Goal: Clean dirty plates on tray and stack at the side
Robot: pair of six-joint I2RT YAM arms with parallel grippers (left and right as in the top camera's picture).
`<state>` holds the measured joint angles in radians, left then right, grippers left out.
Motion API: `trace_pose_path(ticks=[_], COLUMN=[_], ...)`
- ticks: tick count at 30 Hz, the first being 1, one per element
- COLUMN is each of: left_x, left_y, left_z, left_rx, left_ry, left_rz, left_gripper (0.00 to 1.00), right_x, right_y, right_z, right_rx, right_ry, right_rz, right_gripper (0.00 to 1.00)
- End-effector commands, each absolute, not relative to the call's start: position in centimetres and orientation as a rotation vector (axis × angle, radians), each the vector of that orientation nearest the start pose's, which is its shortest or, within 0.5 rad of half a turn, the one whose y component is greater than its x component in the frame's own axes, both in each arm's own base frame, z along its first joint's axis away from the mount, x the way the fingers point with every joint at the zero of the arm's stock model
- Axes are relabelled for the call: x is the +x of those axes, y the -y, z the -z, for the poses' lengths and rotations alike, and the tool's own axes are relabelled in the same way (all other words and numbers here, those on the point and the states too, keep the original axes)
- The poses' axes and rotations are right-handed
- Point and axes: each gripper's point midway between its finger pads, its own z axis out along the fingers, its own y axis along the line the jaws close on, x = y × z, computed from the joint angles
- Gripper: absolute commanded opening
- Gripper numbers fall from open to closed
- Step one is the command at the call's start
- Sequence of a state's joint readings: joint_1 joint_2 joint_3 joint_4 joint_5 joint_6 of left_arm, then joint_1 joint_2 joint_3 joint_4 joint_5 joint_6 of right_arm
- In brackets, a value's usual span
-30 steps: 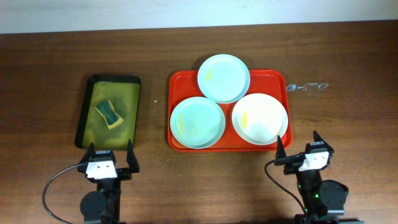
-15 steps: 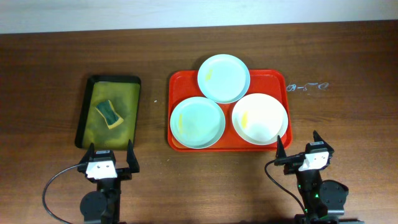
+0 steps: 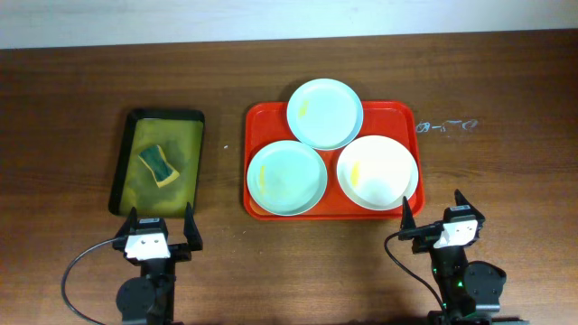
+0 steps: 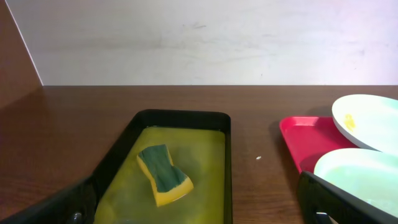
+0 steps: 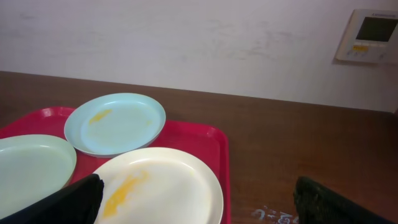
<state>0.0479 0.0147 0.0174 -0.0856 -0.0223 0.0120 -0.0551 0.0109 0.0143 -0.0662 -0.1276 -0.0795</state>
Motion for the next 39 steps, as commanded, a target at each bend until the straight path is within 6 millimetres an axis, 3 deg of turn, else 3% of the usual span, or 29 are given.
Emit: trace_pose_path(ticks=[1,38,39], left_x=[24.6,24.6,24.6], left_y=[-1.4,-1.5,-0.4], left_z=[-15.6,-16.1,-16.7], left_rx=[-0.024,-0.027,-0.008], left_ry=[-1.652,-1.631,-1.606], left_rz=[-0.071,-0.074,0.008], left_gripper=[0.99,0.99,0.99], right_x=[24.6,24.6,24.6], right_y=[-0.9,-0.9,-0.9], right_z=[-15.8,-15.8,-15.9], right_rx=[-0.117,-0.117,-0.118], right_ry=[-1.634,-1.634,-1.633], right_rz=[-0.002,-0.002,-0.002], right_gripper=[0.98,0.98,0.99])
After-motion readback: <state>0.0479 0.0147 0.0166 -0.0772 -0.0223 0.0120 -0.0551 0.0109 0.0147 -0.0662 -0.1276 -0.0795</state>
